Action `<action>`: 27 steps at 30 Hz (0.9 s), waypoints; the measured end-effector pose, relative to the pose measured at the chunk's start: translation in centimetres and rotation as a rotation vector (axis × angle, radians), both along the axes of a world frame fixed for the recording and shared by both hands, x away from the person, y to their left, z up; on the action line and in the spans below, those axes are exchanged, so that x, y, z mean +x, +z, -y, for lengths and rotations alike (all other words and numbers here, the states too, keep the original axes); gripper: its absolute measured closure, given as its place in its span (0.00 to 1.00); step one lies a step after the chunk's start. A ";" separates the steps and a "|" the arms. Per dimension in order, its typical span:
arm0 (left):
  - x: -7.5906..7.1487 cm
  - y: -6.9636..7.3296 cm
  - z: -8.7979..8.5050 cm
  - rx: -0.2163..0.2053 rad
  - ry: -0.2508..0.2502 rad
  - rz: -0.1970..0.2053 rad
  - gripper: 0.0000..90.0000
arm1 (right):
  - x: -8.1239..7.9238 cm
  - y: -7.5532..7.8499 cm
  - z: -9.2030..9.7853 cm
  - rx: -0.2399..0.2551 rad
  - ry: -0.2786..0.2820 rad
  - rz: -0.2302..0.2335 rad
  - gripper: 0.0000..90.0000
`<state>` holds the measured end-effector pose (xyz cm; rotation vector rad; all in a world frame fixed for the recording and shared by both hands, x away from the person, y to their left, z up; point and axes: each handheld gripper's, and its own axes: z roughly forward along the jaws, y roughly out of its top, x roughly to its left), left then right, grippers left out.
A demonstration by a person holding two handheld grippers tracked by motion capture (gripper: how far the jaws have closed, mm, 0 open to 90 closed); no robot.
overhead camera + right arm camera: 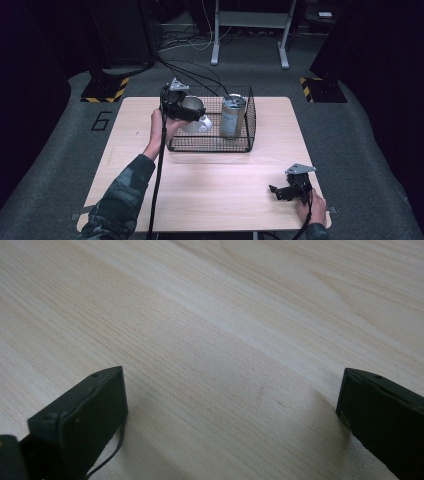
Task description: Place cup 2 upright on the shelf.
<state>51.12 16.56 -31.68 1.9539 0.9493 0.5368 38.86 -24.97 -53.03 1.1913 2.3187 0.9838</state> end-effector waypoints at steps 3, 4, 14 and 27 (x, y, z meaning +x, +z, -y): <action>0.6 -0.2 0.2 0.000 0.004 -0.004 0.07 | 0.0 0.0 0.0 0.000 0.000 0.000 0.00; 1.0 -0.3 0.3 0.002 0.006 -0.008 0.07 | 0.0 0.0 0.0 0.000 0.000 0.000 0.00; 3.4 -1.4 -0.1 -0.003 0.047 -0.040 0.07 | 0.1 0.0 0.0 -0.003 0.003 0.003 0.00; 6.0 -3.0 0.3 0.035 0.090 -0.075 0.07 | 0.1 0.0 0.0 -0.004 0.002 0.003 0.00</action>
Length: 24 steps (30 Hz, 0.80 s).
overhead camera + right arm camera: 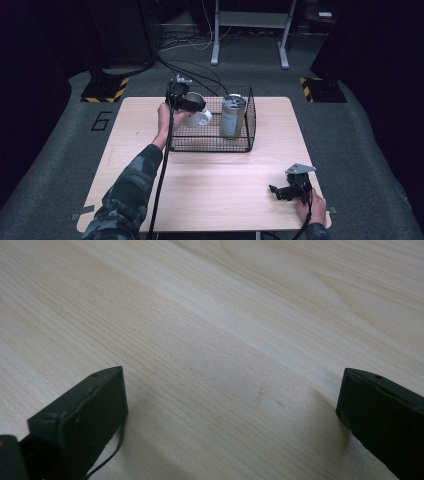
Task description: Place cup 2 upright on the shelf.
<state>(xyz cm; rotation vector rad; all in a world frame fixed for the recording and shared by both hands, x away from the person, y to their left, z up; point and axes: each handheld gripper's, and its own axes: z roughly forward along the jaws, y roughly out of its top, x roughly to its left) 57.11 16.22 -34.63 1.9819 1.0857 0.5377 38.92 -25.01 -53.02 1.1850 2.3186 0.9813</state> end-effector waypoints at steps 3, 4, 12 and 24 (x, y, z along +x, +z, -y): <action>0.5 -0.5 0.2 0.013 0.004 -0.015 0.07 | 0.0 0.0 0.0 0.000 0.000 0.000 0.00; 0.6 -0.7 0.3 0.011 0.004 -0.018 0.07 | 0.0 0.0 0.0 0.000 0.000 0.000 0.00; 1.6 -2.1 1.0 0.017 0.012 -0.042 0.07 | 0.0 0.0 0.0 0.000 0.000 0.000 0.00; 3.1 -4.1 1.1 0.015 0.043 -0.092 0.07 | 0.0 0.0 0.0 0.000 -0.001 0.000 0.00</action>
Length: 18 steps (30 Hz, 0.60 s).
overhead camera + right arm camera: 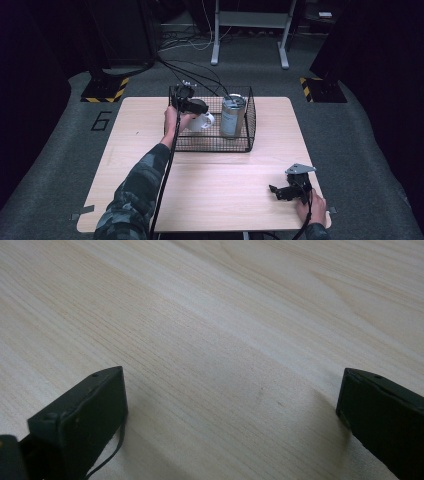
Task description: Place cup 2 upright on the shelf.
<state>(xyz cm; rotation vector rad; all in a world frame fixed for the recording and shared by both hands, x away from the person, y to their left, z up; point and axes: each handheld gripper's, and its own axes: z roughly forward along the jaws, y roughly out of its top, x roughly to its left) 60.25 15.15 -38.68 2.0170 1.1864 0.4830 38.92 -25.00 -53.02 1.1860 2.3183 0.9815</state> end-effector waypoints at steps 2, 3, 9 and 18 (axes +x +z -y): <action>0.2 -0.3 0.2 0.005 0.002 -0.005 0.07 | 0.0 0.0 0.0 0.000 0.000 0.000 0.00; 0.3 -0.5 0.3 0.000 0.001 -0.011 0.07 | 0.0 0.0 0.0 0.000 0.000 0.000 0.00; 0.6 -1.4 1.2 0.003 0.010 -0.030 0.07 | 0.0 0.0 0.0 0.000 0.000 -0.001 0.00; 1.2 -2.5 1.9 0.040 0.007 -0.070 0.07 | 0.0 0.0 0.0 0.003 -0.005 0.000 0.00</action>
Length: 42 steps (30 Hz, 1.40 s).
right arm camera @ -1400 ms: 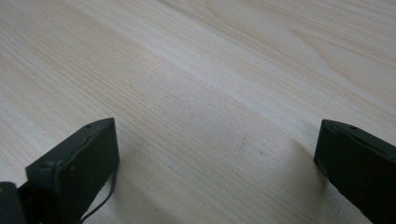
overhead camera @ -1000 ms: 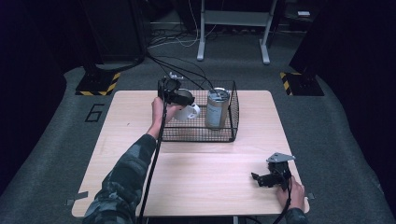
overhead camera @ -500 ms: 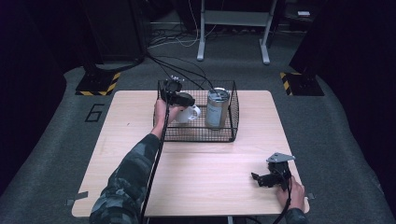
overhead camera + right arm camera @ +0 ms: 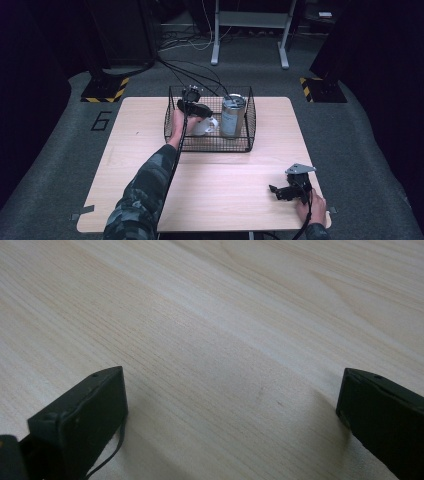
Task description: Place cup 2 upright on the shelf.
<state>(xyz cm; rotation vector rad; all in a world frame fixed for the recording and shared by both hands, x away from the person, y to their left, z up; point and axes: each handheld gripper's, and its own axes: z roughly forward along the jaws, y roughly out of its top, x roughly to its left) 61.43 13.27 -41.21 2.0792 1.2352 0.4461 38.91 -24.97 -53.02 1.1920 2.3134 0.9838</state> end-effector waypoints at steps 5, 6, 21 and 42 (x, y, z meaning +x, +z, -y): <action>0.1 -0.6 0.2 0.017 0.004 -0.016 0.07 | 0.0 0.0 0.0 0.000 0.001 0.000 0.00; 0.1 -0.7 0.2 0.020 0.005 -0.016 0.07 | 0.0 0.0 0.0 0.000 0.000 0.000 0.00; -0.4 -0.7 -0.5 0.000 0.008 -0.048 0.05 | 0.0 0.0 0.0 0.000 0.001 0.000 0.00; -4.5 4.7 -2.9 -0.046 -0.072 0.021 0.00 | 0.0 0.0 0.0 -0.004 0.006 0.000 0.00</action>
